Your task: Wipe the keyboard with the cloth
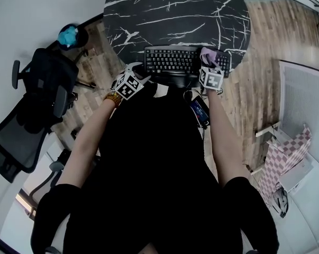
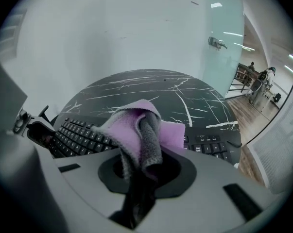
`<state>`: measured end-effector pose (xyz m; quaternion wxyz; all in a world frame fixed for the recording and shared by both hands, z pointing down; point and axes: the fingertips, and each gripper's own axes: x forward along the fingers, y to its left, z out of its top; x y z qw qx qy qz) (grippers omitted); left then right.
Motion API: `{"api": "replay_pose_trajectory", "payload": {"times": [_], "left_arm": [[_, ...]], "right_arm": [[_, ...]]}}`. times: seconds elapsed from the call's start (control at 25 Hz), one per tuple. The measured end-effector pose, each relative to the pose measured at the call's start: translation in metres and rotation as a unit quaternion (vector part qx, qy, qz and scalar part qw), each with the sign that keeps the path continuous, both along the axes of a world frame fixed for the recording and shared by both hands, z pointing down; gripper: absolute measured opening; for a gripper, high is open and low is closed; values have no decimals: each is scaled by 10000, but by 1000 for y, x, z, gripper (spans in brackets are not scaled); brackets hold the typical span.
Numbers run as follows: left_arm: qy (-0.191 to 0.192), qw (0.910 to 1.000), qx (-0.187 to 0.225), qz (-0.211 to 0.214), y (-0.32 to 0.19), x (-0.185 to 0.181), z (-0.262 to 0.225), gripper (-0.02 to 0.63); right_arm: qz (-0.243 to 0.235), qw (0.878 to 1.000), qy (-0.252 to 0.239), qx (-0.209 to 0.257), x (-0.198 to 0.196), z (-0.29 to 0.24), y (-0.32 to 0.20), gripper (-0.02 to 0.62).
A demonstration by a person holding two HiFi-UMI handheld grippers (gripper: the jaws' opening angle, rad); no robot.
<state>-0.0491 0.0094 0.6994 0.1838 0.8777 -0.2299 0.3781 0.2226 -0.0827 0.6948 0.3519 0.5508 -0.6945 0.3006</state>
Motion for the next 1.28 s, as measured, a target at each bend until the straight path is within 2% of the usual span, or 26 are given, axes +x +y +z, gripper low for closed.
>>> {"api": "replay_pose_trajectory", "payload": {"times": [0.2,0.48,0.72,0.96,1.16,1.28], "left_arm": [[63,9999,-96,-2,-1,-1,0,253],[68,9999,-142,6,0,-4,-1,255],[112,9999,-68,-41,-1,1,-1,256],[83,9999,-84,-75,-1,0,0,258],[117,9999,-43,-76,-1,1,2,259],[80,9999,-27,-76,-2,0,1,259]], "right_arm": [[346,9993,-72,75,-8,-16,-5,69],[-249,9997,-45,-21,-46,-12,-2,69],[-65,9999,-64,-46,-42,-5,-1,69],[-315,9994,-95,-80,-60,-5,0,69],[-213,9996,-135,-83,-63,-1,0,69],[-408,9988,-244,-89,-77,-6,1,69]]}}
